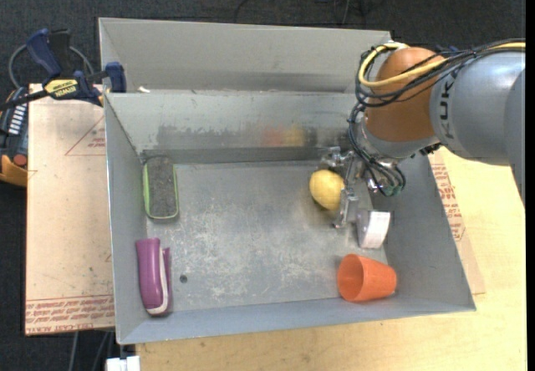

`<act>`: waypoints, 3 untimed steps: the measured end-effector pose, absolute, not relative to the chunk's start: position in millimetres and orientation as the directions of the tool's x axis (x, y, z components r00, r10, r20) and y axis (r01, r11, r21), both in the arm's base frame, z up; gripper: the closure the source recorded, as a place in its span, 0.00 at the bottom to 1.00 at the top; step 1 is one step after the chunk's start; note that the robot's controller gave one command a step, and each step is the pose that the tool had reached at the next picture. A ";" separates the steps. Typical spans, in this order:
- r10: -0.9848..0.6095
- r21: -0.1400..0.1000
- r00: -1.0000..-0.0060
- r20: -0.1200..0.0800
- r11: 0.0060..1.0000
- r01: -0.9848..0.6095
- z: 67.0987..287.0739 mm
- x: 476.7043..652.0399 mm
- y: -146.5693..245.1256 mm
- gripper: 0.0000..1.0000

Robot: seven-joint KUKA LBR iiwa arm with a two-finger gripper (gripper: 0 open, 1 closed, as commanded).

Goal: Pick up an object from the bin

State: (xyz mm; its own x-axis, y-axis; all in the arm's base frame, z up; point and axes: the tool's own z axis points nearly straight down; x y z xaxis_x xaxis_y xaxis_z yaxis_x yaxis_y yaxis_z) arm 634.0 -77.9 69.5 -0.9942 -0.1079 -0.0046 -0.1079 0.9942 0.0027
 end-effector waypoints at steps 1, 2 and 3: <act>0.081 0.005 -0.997 -0.008 0.997 0.081 70.3 656.1 -52.7 1.00; 0.081 0.005 -0.997 -0.008 0.997 0.081 70.3 656.0 -52.9 1.00; 0.081 0.005 -0.997 -0.005 0.997 0.081 72.5 655.1 -52.8 1.00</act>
Offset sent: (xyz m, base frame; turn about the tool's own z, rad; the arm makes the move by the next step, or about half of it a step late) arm 0.0000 0.0000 0.0000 0.0000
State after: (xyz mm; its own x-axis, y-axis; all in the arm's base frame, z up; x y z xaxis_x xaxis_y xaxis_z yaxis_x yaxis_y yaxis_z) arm 655.1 -52.8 72.5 -0.9967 0.0812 -0.0053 0.0812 0.9967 0.0052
